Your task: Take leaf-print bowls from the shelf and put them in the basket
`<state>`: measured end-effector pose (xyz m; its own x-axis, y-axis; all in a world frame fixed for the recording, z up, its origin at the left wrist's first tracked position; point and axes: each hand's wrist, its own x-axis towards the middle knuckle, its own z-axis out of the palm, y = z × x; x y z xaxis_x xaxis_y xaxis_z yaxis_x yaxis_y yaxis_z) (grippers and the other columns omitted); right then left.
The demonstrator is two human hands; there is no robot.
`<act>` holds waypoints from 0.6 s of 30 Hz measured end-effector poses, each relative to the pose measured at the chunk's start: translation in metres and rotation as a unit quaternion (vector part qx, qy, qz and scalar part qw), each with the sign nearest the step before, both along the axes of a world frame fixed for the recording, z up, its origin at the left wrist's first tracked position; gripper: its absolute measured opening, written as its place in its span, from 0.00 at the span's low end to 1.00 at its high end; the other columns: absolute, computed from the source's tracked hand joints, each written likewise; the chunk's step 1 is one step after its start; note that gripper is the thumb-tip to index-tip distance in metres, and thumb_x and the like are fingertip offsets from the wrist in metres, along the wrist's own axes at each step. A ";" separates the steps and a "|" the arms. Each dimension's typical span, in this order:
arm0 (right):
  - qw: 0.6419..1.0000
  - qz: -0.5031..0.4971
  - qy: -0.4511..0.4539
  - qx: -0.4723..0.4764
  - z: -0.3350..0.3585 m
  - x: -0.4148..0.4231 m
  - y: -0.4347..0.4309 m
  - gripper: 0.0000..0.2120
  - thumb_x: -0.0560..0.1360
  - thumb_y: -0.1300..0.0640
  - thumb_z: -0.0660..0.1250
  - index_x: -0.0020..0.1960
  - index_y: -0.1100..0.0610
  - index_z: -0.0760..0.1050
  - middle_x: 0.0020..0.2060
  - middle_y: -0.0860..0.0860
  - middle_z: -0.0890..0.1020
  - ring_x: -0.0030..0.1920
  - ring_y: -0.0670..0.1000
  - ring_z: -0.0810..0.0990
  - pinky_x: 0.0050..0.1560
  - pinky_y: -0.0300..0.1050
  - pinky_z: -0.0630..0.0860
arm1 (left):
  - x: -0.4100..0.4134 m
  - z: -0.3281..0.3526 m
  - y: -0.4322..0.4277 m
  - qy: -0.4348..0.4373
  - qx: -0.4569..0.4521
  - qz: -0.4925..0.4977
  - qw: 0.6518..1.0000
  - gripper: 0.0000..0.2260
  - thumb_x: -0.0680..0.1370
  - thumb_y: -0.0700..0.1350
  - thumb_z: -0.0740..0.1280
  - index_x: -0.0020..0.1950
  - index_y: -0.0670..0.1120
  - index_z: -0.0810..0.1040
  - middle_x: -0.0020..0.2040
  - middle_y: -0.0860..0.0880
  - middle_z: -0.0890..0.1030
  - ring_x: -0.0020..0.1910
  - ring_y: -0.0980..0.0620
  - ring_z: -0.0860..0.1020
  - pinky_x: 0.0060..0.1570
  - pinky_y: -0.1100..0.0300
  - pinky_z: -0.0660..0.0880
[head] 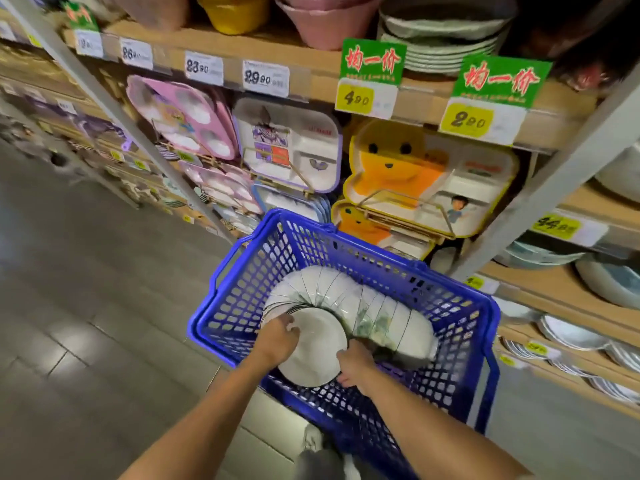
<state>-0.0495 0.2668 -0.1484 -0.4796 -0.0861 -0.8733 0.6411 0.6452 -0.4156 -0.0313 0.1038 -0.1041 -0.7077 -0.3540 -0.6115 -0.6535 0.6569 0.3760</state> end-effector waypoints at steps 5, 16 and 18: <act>1.000 -0.010 0.016 -0.003 -0.012 -0.001 -0.008 0.19 0.80 0.63 0.51 0.70 0.57 0.66 0.64 0.59 0.73 0.58 0.62 0.77 0.44 0.57 0.83 | 0.000 -0.016 0.001 -0.016 0.020 -0.019 0.999 0.19 0.80 0.43 0.61 0.71 0.42 0.70 0.63 0.41 0.78 0.62 0.43 0.77 0.57 0.60 0.70; 0.999 0.005 0.000 -0.048 0.024 -0.021 0.010 0.24 0.79 0.62 0.52 0.74 0.53 0.63 0.63 0.59 0.75 0.56 0.63 0.79 0.50 0.59 0.81 | -0.003 -0.009 -0.021 0.078 0.028 -0.091 0.992 0.15 0.79 0.39 0.63 0.66 0.42 0.76 0.62 0.45 0.81 0.60 0.45 0.78 0.60 0.58 0.73; 0.998 0.008 -0.014 -0.057 0.038 -0.028 0.018 0.23 0.79 0.61 0.52 0.74 0.53 0.62 0.60 0.61 0.77 0.52 0.66 0.82 0.47 0.61 0.81 | -0.006 -0.002 -0.022 0.106 0.046 -0.088 0.989 0.13 0.78 0.37 0.63 0.62 0.42 0.78 0.58 0.45 0.82 0.58 0.45 0.79 0.57 0.58 0.74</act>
